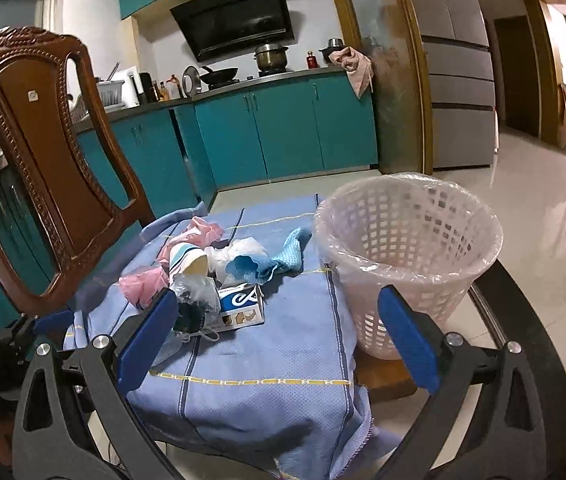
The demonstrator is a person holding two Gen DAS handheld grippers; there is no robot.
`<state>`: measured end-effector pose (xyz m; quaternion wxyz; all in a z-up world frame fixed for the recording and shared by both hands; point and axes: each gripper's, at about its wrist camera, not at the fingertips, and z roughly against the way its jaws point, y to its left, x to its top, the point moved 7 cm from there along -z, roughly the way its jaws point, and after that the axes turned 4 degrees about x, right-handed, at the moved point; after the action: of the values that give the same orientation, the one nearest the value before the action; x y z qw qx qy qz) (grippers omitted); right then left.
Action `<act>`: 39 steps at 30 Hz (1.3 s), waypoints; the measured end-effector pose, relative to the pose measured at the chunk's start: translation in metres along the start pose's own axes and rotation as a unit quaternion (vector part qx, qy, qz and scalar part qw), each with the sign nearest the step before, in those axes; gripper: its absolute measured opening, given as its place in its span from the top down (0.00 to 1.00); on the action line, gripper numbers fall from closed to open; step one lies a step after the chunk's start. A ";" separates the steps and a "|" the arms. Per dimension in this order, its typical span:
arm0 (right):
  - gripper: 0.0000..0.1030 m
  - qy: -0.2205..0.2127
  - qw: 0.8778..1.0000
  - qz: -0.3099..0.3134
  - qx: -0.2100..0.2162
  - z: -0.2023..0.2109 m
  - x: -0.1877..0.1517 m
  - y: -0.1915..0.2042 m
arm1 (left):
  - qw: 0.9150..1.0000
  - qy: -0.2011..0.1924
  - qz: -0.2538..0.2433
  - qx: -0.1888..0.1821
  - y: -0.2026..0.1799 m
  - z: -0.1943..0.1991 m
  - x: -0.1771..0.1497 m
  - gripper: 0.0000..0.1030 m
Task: Collect trash
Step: 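Move the open left tool back toward the blue face mask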
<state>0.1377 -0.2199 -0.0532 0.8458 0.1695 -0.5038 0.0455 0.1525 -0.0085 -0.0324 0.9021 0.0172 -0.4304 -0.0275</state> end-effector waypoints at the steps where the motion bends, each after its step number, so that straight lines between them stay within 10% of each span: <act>1: 0.05 0.000 1.000 0.000 0.000 -0.001 0.000 0.001 | 1.000 -0.001 0.000 0.000 0.000 0.001 0.000 0.03; 39: 0.05 0.013 1.000 0.014 0.014 -0.012 0.002 0.009 | 0.997 0.067 -0.037 0.012 -0.017 -0.056 -0.008 0.14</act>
<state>0.1463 -0.2077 -0.0550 0.8490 0.1737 -0.4947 0.0663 0.1905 -0.0242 -0.0746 0.9269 0.0458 -0.3686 -0.0539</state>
